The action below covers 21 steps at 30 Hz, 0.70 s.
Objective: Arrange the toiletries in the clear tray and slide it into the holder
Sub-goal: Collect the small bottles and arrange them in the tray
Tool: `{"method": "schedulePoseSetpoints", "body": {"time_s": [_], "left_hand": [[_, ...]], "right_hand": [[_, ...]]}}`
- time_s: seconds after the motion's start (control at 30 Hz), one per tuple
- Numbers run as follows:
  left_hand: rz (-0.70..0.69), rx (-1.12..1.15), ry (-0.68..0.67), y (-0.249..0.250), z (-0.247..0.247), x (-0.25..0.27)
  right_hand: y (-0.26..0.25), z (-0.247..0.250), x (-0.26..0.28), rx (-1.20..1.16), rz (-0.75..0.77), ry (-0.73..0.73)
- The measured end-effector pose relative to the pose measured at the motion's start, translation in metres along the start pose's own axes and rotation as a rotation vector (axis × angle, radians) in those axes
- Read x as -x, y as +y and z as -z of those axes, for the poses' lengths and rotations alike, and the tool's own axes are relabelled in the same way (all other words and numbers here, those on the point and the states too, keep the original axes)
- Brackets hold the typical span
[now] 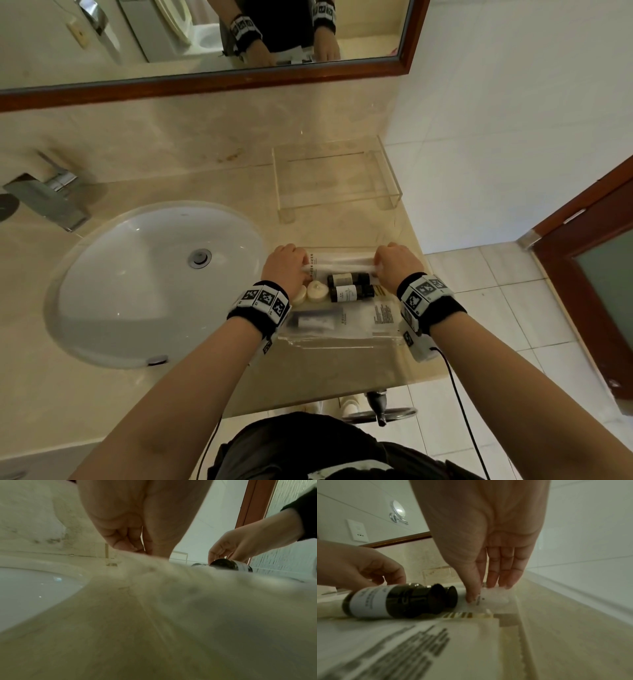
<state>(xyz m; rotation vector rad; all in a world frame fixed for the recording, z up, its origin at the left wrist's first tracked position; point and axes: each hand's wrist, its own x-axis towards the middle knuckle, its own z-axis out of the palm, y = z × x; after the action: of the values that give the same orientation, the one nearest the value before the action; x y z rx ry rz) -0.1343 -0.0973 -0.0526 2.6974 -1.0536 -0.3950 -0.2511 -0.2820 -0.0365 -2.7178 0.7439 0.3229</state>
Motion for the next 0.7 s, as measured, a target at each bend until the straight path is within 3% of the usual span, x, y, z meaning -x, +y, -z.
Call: {"method": "schedulePoseSetpoints", "body": {"time_s": [0.2,0.5,0.6,0.7], "left_hand": [[-0.031,0.032,-0.004,-0.002,0.001,0.0],[0.023,0.128,-0.013,0.0,0.013,0.007],[-0.012,0.245,-0.121,0.0,0.026,0.027],[-0.061,0.125,-0.302,0.003,0.026,0.046]], "right_hand": [[0.002,-0.004,0.003,-0.025,0.067,0.055],[0.003,0.008,0.008,-0.122,-0.037,0.043],[0.009,0.014,0.026,-0.236,-0.087,-0.137],[0.006,0.01,0.043,-0.131,-0.059,-0.387]]}}
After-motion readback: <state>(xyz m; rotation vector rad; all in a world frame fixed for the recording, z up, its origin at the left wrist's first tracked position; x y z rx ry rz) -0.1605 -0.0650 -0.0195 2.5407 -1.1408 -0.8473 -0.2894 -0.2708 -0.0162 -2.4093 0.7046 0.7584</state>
